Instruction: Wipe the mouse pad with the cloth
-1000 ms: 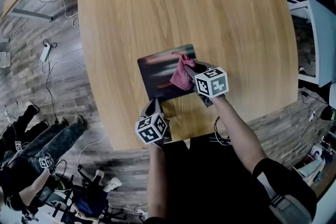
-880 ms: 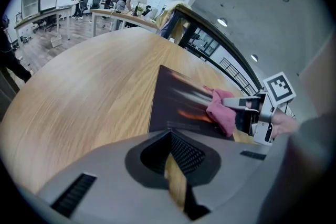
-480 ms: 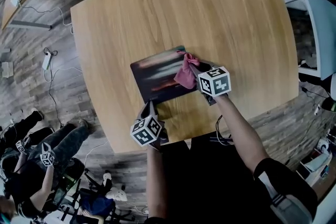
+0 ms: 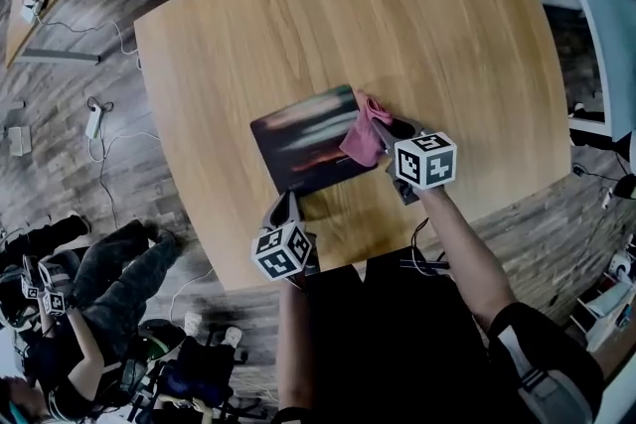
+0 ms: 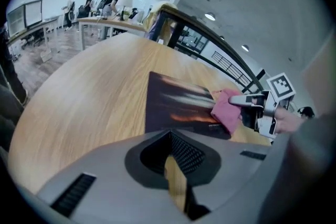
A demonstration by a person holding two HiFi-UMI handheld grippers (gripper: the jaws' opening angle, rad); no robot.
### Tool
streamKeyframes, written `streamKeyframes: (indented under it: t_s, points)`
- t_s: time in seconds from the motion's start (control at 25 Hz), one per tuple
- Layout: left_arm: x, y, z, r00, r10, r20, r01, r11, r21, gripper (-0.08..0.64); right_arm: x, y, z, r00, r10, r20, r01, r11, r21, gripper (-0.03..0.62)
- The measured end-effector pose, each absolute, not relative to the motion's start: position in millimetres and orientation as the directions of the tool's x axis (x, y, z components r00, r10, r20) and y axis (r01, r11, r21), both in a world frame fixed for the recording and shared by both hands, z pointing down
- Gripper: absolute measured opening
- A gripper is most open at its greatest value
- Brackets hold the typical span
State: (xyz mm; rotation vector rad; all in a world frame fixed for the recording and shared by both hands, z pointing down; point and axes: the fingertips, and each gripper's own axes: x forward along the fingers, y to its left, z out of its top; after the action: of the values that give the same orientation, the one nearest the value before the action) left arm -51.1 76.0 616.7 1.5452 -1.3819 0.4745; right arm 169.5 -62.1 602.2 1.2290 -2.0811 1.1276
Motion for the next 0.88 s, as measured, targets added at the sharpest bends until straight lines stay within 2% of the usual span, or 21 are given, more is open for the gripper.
streamKeyframes:
  t_s: [0.16,0.36,0.72,0.88]
  points:
    - [-72,46,593,0.289,-0.587,0.756,-0.908,0.080,0.410,0.024,152,-50,578,-0.535,-0.507,0.676,-0.843,0.264,-0.470,0.066]
    - [-92,-3,582,0.390,-0.593,0.704,-0.876,-0.003,0.482,0.025,114,-27,553,-0.583,-0.497,0.643,-0.811,0.312,-0.494,0.066]
    - [-77,-54,601,0.604,-0.451,0.657,-0.784,-0.184,0.593,0.023,26,37,525,-0.726,-0.362,0.584,-0.687,0.368,-0.626,0.066]
    - [-75,-56,615,0.651,-0.403,0.644,-0.748,-0.190,0.637,0.023,-15,55,544,-0.751,-0.291,0.593,-0.660,0.358,-0.661,0.066]
